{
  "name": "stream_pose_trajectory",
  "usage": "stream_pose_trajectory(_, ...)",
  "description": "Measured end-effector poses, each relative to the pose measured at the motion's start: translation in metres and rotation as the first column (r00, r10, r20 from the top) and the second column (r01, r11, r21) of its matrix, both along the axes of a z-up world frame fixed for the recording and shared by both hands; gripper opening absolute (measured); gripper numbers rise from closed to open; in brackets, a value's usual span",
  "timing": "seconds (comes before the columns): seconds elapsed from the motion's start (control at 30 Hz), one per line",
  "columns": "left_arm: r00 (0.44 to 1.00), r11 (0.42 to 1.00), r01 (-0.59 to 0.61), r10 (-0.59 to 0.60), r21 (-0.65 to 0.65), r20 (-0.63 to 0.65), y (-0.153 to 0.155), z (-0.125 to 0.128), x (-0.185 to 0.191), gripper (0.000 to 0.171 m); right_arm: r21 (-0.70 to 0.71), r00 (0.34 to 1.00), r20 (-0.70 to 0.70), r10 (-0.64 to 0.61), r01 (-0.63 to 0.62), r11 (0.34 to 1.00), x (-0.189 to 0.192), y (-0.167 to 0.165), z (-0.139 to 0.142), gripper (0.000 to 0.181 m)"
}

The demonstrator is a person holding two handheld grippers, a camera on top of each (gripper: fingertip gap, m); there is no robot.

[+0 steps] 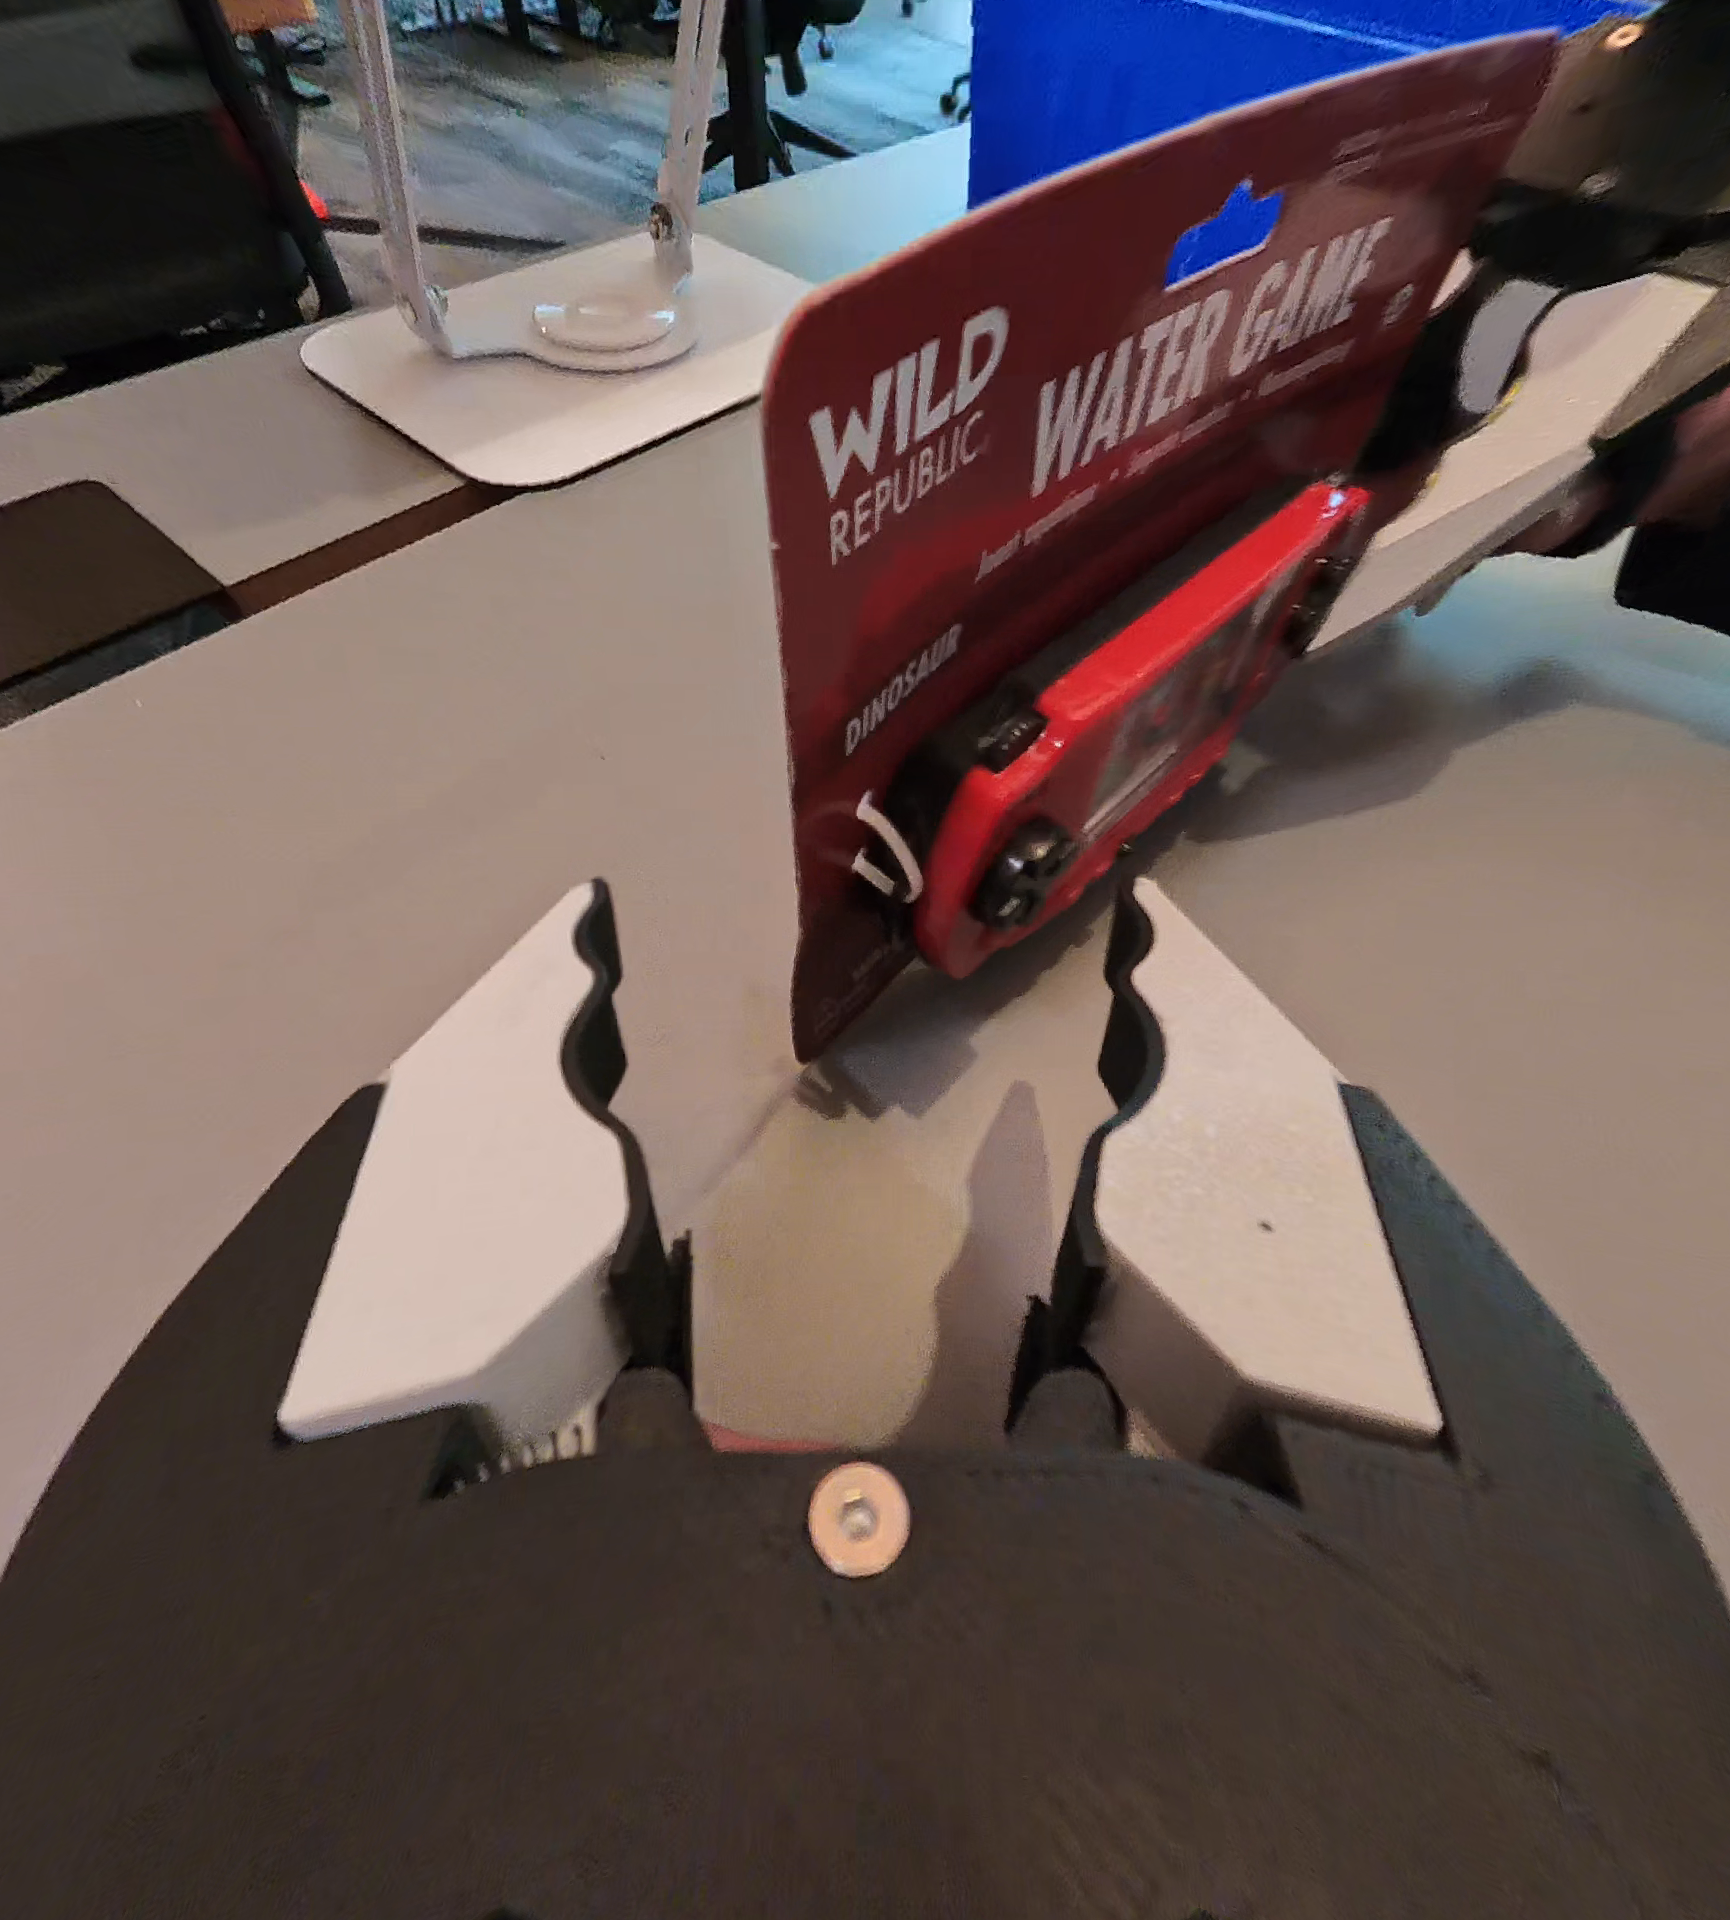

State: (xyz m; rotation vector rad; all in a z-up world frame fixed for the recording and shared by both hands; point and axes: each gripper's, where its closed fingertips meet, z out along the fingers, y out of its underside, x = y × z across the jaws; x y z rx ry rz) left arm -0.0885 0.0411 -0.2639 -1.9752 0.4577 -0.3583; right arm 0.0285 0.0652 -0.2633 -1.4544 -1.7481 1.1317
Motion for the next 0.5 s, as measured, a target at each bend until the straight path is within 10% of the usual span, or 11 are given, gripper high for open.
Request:
stream_pose_trajectory(0.2, 1.000, 1.000, 0.017, -0.017, -0.007, -0.013, 0.007, -0.004, 0.011, 0.055, -0.004, 1.000, 0.000, -0.004, 0.004, 1.000, 0.000, 0.001, 0.000, 0.027)
stream_pose_trajectory(0.5, 1.000, 1.000, 0.027, -0.027, -0.008, 0.011, 0.007, -0.004, 0.011, 0.048, -0.028, 1.000, -0.003, 0.002, -0.002, 1.000, -0.001, -0.001, 0.000, 0.027)
